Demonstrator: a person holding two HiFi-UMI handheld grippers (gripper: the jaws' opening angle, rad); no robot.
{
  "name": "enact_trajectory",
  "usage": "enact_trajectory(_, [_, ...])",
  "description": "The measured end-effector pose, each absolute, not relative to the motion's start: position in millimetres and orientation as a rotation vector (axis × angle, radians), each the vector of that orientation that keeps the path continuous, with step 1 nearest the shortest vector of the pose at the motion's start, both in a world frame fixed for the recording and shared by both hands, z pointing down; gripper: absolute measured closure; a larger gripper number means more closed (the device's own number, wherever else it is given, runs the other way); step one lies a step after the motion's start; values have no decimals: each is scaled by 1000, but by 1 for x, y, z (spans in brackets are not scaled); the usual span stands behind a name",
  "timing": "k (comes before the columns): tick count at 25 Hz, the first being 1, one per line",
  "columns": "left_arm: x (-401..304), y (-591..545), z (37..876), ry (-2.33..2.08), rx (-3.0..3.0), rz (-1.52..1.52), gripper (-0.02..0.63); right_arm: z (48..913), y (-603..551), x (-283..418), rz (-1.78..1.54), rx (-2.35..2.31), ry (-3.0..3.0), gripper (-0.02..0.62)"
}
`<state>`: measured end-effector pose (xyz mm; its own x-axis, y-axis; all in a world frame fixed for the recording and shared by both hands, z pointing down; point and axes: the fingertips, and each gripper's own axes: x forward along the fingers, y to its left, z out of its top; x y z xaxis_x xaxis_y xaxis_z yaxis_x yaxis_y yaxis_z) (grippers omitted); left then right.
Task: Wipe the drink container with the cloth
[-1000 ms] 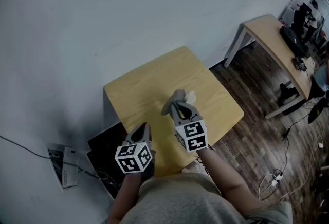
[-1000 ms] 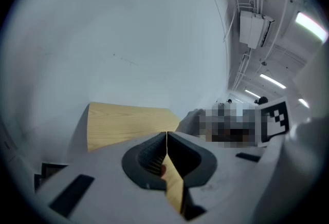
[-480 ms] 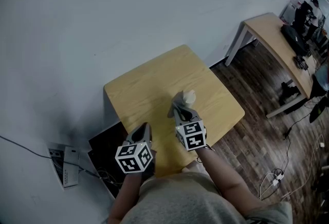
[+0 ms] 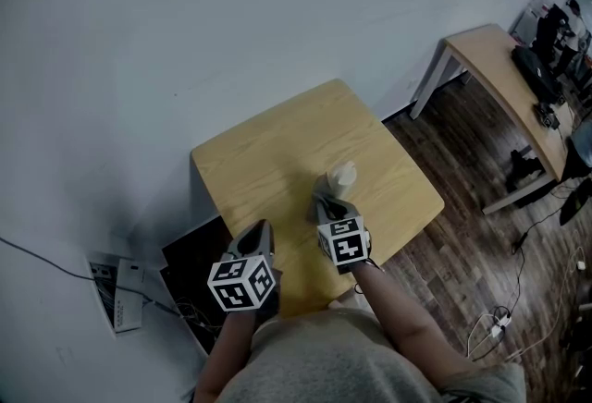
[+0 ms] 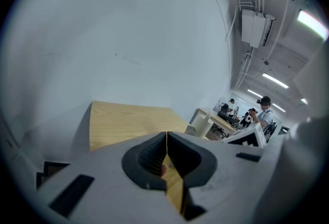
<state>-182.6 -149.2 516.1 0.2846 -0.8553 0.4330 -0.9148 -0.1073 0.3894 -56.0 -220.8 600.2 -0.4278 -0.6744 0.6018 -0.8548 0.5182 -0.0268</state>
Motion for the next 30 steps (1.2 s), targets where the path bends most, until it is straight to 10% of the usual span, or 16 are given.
enact_trajectory(30, [-203,-110,507,-1588,1989,122,603,597,-173,-71,474,1224,-2241,586])
